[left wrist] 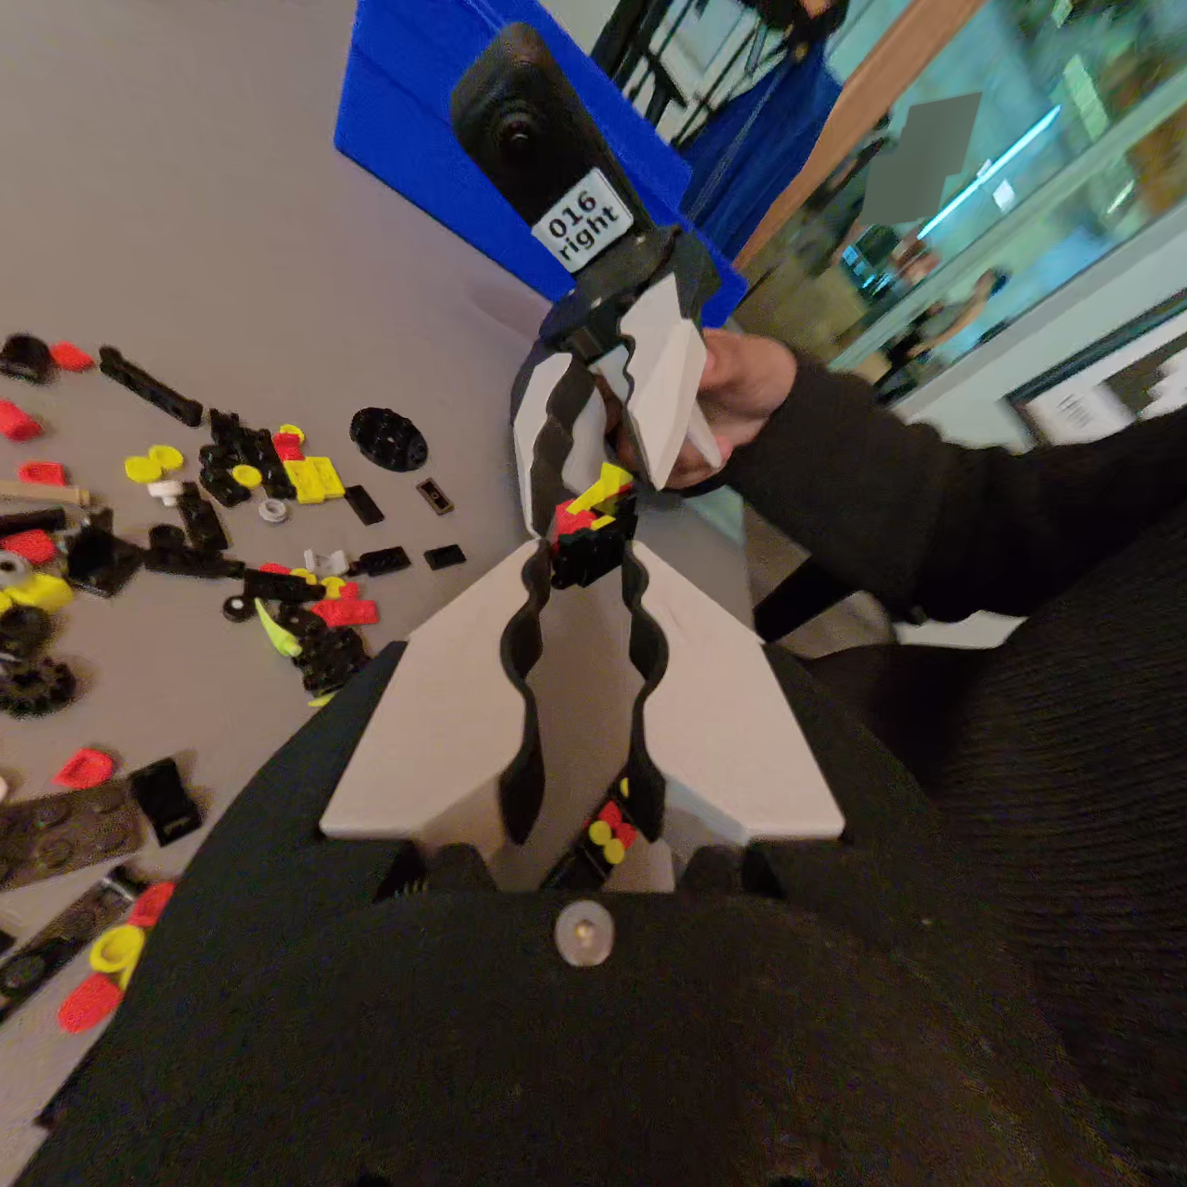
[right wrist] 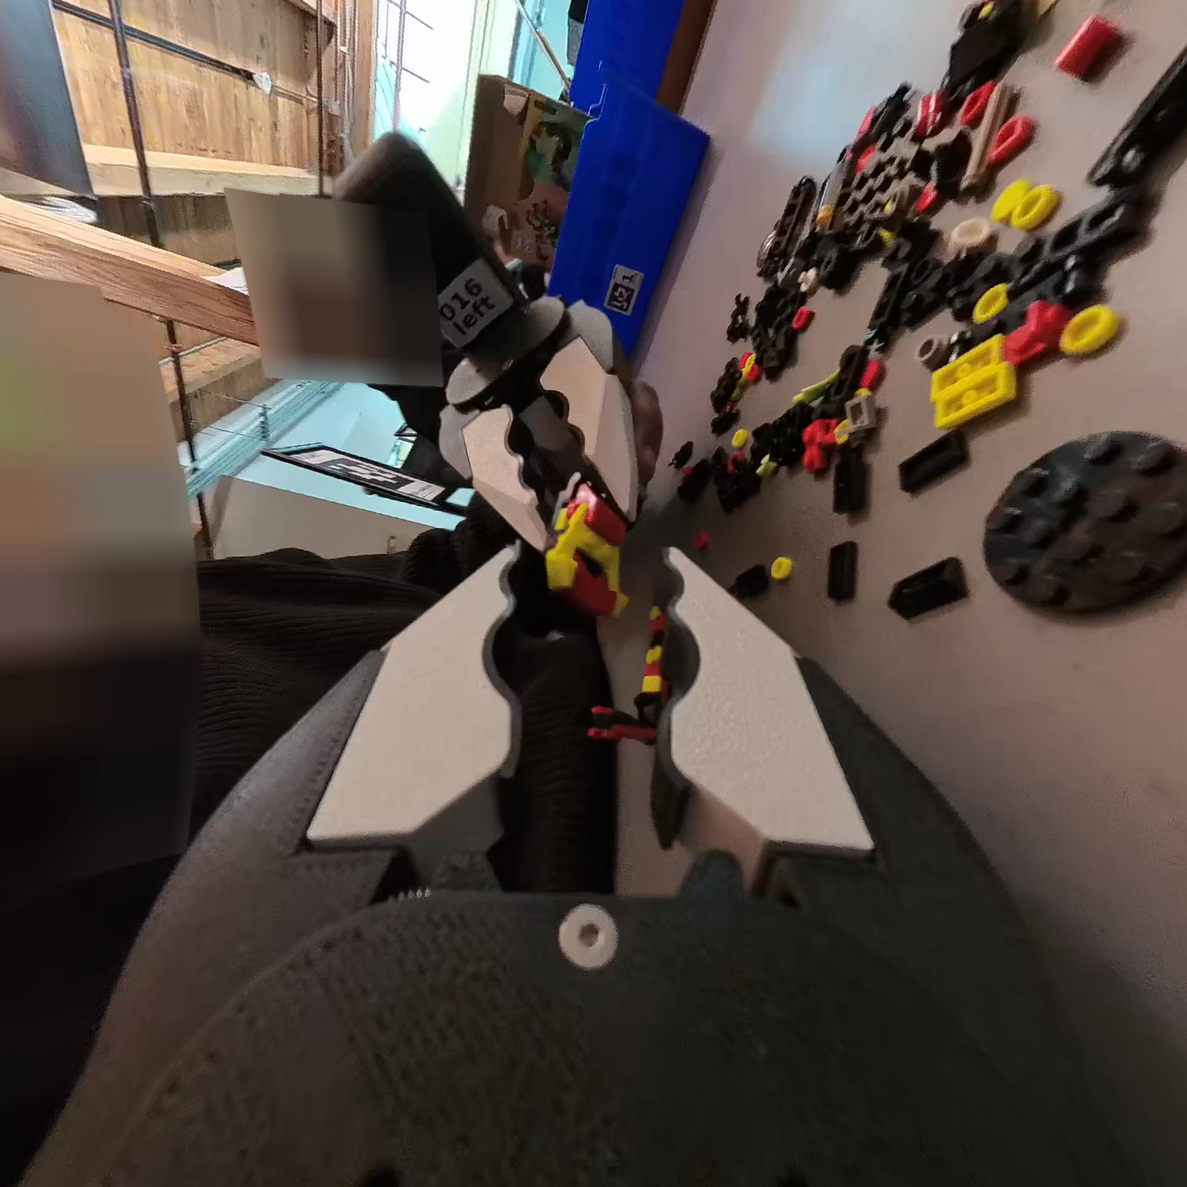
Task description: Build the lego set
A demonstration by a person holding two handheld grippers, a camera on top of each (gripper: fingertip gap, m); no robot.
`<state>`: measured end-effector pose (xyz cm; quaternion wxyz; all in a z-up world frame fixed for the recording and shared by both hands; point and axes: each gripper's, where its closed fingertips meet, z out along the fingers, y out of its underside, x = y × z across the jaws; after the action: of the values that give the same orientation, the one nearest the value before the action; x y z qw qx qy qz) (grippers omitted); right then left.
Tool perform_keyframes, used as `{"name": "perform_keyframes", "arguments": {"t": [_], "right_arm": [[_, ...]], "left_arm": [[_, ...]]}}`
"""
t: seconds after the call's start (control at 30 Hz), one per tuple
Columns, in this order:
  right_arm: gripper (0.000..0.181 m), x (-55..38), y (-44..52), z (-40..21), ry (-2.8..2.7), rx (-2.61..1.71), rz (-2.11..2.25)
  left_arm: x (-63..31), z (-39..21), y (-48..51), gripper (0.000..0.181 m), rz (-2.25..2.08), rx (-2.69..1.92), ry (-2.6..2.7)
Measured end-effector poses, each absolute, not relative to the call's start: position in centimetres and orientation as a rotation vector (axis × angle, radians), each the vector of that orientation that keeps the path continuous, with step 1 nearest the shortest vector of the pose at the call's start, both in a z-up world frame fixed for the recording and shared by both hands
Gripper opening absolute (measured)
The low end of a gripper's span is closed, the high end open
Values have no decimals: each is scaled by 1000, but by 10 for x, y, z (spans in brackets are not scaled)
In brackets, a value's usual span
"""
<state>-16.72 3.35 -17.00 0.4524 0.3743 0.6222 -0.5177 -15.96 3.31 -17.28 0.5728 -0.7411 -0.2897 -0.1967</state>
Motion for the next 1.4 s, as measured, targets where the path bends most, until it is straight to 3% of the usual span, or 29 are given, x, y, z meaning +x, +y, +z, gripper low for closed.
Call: {"name": "perform_keyframes", "arguments": {"t": [0.17, 0.33, 0.5, 0.73, 1.13, 1.4], "right_arm": [[38, -184, 40, -153, 1845, 807, -1511], [47, -189, 47, -150, 2668, 359, -1766], [28, -183, 37, -147, 3237, -171, -1895], [34, -172, 25, -166, 3274, -281, -1742], [15, -165, 21, -179, 3239, -264, -1649], [14, -159, 33, -196, 3058, -83, -1532]], "left_arm": [[-172, -174, 24, 19, -589, -1622, -831], [-172, -177, 23, 20, -755, -1527, -927], [-172, -179, 21, 20, -848, -1468, -979], [-170, -178, 22, 20, -903, -1443, -983], [-159, -184, 29, 20, -911, -1518, -956], [-165, -190, 25, 41, -815, -1581, -957]]}}
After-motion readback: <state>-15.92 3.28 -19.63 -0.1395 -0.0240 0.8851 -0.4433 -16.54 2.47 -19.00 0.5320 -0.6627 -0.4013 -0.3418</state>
